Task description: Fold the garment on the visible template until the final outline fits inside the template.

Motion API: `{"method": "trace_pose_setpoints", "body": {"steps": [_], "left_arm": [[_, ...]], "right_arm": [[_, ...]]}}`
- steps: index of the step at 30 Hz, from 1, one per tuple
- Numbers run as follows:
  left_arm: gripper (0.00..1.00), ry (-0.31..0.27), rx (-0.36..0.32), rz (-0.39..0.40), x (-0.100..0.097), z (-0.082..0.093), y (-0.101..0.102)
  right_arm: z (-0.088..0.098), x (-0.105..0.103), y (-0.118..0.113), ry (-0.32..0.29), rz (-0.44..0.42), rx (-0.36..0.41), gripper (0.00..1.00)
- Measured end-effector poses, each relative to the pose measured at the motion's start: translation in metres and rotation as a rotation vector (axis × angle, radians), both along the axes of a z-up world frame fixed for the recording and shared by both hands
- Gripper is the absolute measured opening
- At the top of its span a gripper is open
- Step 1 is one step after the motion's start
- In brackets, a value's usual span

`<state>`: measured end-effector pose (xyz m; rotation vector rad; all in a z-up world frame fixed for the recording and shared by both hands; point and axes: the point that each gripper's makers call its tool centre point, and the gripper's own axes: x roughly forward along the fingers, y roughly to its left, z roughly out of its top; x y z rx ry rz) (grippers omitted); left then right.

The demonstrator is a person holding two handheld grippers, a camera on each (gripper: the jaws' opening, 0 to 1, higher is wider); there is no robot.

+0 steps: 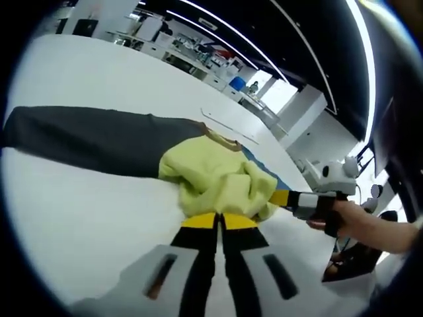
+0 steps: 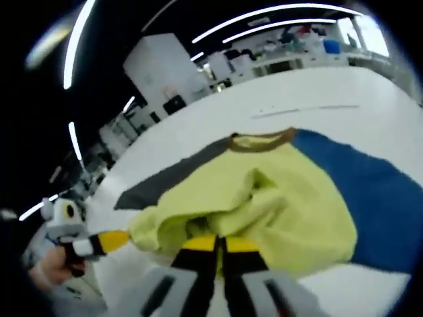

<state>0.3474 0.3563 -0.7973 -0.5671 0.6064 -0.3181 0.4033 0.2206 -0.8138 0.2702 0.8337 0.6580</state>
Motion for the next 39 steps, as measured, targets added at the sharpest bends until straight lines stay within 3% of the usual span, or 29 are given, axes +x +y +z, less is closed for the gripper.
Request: {"method": "trace_pose_setpoints", "body": {"steps": [9,17,30,39], "left_arm": [[0.0,0.005,0.012,-0.019,-0.01,0.0,0.0],[0.0,0.026,0.034,-0.034,-0.036,-0.006,0.007],[0.0,0.052,0.066,-0.043,-0.071,-0.01,0.029],[0.0,0.097,0.071,-0.077,-0.094,-0.009,0.036]], "right_arm": [[0.014,-0.021,-0.023,-0.025,0.039,-0.012,0.0],[0.011,-0.045,-0.056,-0.013,0.051,-0.035,0.0],[0.011,-0.096,-0.106,-0.025,0.069,-0.131,0.0],[0.014,-0.112,-0.149,-0.056,0.055,-0.216,0.0]]}}
